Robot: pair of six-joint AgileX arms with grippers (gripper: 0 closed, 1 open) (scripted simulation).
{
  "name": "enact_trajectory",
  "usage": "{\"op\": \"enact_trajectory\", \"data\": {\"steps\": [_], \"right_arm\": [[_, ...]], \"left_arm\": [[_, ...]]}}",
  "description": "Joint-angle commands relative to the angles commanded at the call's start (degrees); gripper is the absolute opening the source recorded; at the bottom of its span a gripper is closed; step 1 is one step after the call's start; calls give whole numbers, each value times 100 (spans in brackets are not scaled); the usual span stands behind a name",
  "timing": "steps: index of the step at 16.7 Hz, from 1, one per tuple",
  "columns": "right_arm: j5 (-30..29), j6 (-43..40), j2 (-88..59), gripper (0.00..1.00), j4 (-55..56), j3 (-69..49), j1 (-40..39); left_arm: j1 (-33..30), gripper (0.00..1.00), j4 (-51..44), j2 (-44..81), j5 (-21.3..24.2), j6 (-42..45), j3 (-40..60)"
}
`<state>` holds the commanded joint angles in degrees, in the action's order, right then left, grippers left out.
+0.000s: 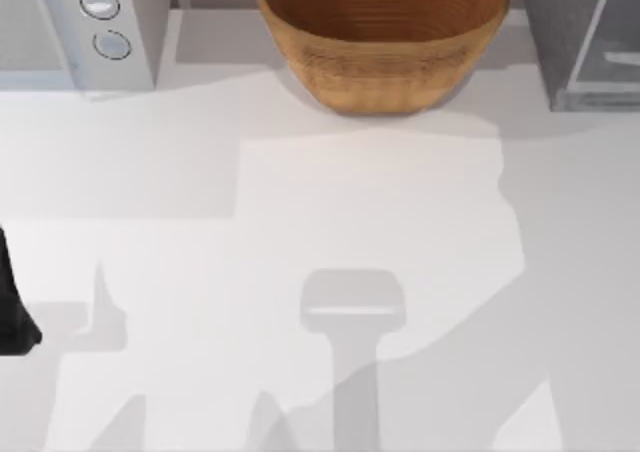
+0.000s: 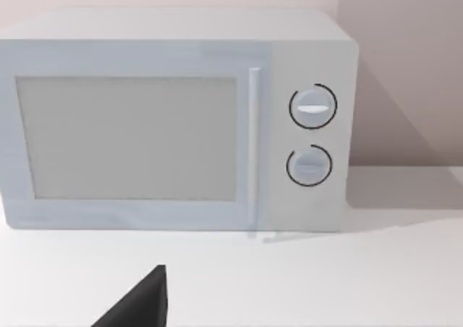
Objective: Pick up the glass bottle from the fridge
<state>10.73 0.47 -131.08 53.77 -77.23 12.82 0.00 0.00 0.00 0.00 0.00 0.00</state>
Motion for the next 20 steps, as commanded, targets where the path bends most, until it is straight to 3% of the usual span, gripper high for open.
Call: {"op": "enact_trajectory", "data": {"steps": [1,14,20], "right_arm": [[0,0,0,100,0,0,0],[0,0,0,2,0,0,0],[0,0,0,0,0,0,0]], "left_arm": [[0,100,0,0,0,0,0],[0,100,0,0,0,0,0],[0,100,0,0,0,0,0]]}}
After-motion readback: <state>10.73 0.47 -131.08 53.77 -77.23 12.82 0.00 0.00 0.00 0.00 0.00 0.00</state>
